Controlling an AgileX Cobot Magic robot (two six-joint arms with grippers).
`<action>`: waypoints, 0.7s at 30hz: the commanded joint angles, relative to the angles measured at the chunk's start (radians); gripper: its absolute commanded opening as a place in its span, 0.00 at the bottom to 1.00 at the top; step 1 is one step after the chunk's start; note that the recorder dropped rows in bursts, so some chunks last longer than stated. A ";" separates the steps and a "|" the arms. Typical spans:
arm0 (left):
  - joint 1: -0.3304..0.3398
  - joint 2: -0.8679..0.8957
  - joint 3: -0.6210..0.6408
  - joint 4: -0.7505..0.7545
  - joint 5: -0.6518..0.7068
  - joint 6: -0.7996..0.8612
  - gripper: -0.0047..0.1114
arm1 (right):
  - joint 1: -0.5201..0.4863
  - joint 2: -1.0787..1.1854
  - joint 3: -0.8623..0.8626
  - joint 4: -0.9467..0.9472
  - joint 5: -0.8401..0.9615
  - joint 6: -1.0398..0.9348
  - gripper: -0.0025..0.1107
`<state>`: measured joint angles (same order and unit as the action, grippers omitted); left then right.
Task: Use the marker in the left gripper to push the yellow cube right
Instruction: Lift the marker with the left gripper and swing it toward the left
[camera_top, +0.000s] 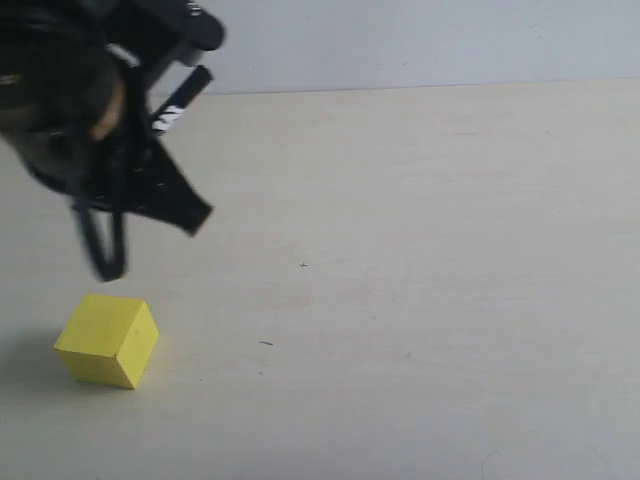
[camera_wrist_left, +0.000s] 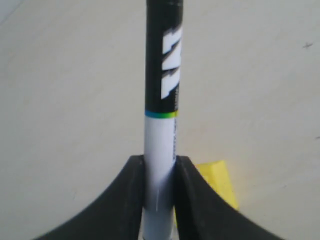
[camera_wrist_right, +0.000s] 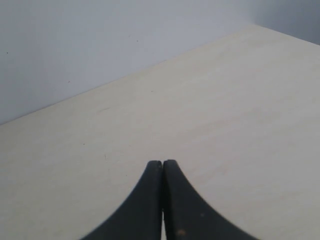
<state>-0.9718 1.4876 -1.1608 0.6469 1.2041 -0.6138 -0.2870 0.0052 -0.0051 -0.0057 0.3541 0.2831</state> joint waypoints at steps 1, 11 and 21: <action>0.021 -0.236 0.228 0.039 0.017 -0.017 0.04 | 0.003 -0.005 0.005 -0.001 -0.007 0.000 0.02; 0.124 -0.666 0.621 0.107 0.017 0.143 0.04 | 0.003 -0.005 0.005 -0.001 -0.007 0.000 0.02; 0.143 -0.692 0.634 0.187 -0.002 0.454 0.04 | 0.003 -0.005 0.005 -0.001 -0.007 0.000 0.02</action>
<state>-0.8467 0.7787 -0.5150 0.8156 1.2107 -0.2968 -0.2870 0.0052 -0.0051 -0.0057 0.3541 0.2831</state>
